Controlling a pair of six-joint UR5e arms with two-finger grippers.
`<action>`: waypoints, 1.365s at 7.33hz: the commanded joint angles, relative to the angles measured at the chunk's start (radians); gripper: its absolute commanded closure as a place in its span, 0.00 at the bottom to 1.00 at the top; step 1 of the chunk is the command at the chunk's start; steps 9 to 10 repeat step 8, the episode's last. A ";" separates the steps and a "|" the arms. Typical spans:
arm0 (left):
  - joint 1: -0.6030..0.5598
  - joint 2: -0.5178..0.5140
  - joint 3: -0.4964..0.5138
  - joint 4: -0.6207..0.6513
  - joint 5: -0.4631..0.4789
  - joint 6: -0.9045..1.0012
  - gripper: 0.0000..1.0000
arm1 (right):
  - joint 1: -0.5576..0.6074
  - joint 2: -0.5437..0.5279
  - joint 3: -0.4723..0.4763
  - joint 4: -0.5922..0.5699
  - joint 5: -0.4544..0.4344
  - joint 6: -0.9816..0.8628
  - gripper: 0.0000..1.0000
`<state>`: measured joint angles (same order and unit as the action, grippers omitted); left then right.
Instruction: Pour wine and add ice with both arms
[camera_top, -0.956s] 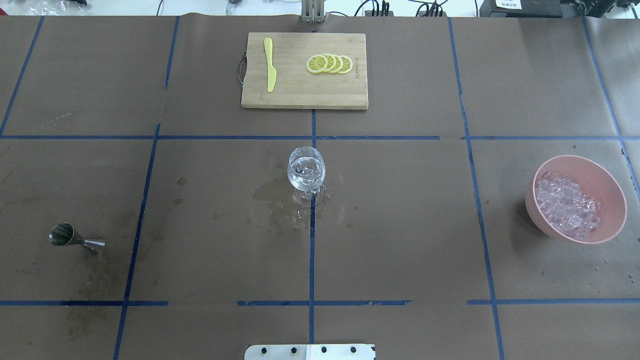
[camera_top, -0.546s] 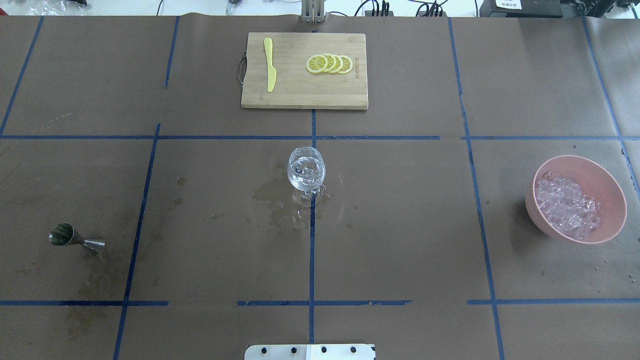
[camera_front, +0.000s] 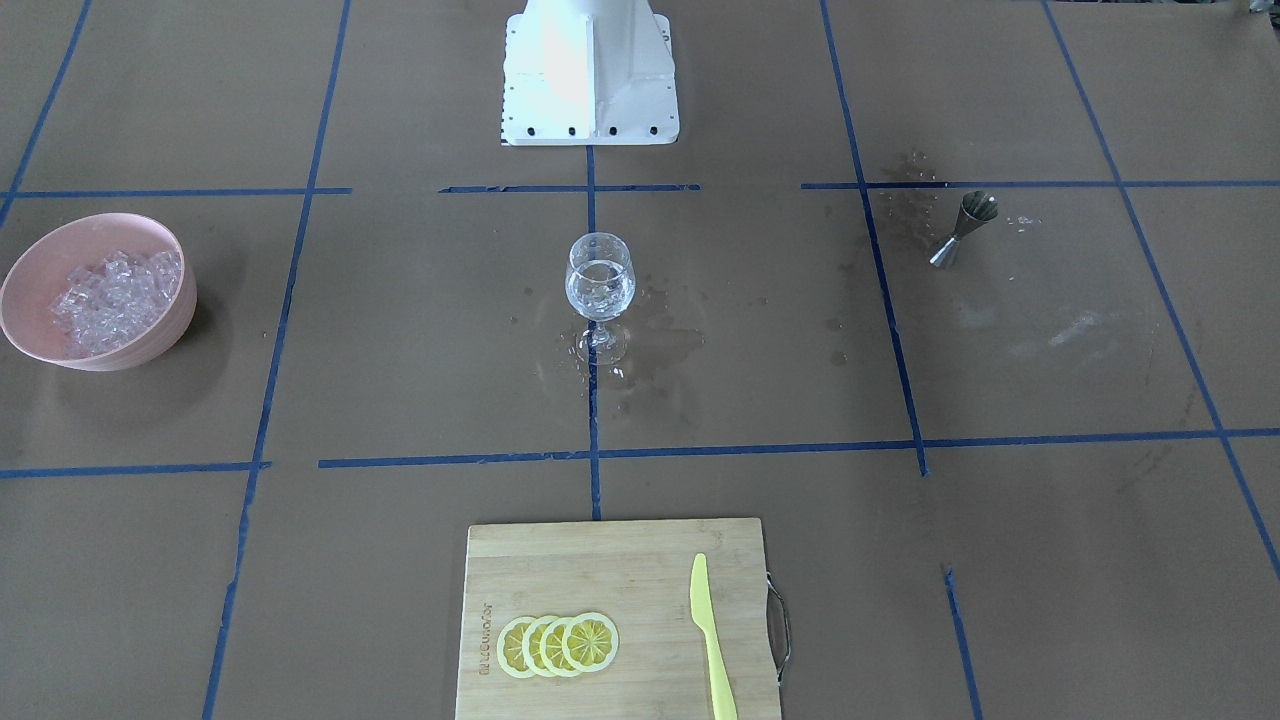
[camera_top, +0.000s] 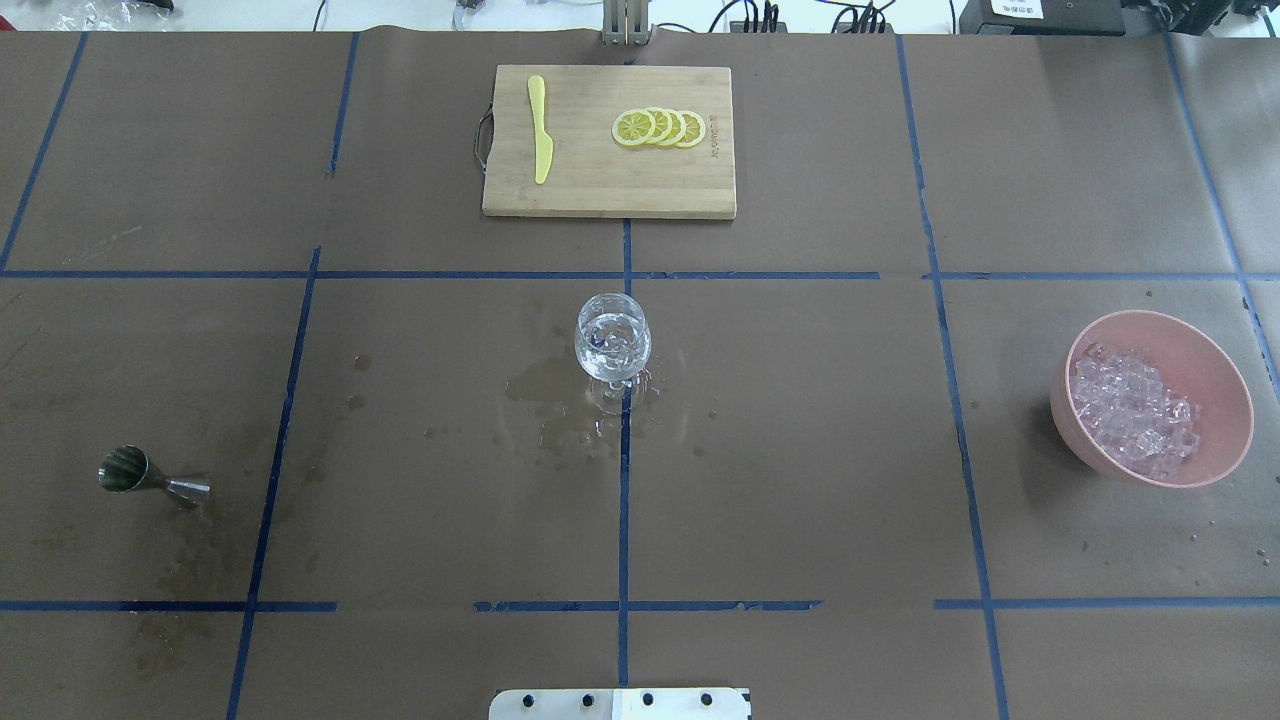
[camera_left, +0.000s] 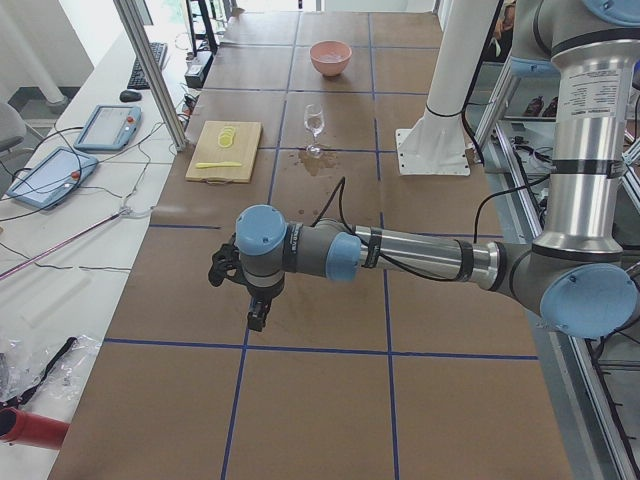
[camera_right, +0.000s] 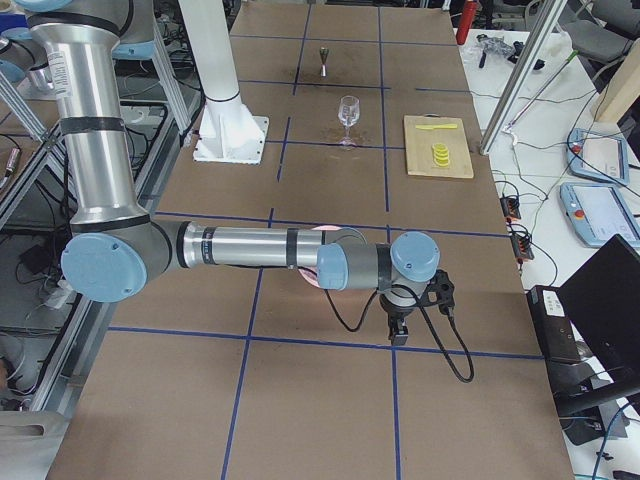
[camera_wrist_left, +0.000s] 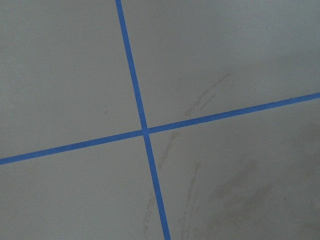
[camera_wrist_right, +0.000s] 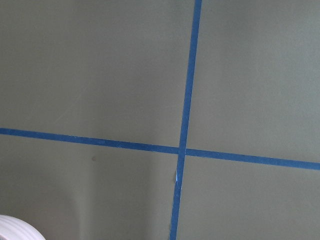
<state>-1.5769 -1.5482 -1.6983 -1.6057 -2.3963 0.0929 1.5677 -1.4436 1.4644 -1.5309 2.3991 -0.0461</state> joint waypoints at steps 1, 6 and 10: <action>0.000 0.025 0.008 0.001 0.003 0.004 0.00 | 0.000 0.000 0.004 0.000 -0.002 0.002 0.00; 0.000 0.033 -0.007 0.000 0.000 0.004 0.00 | -0.029 0.015 0.013 0.003 0.000 0.002 0.00; -0.015 0.005 0.000 -0.016 0.000 0.005 0.00 | -0.034 0.014 0.010 0.003 -0.003 0.000 0.00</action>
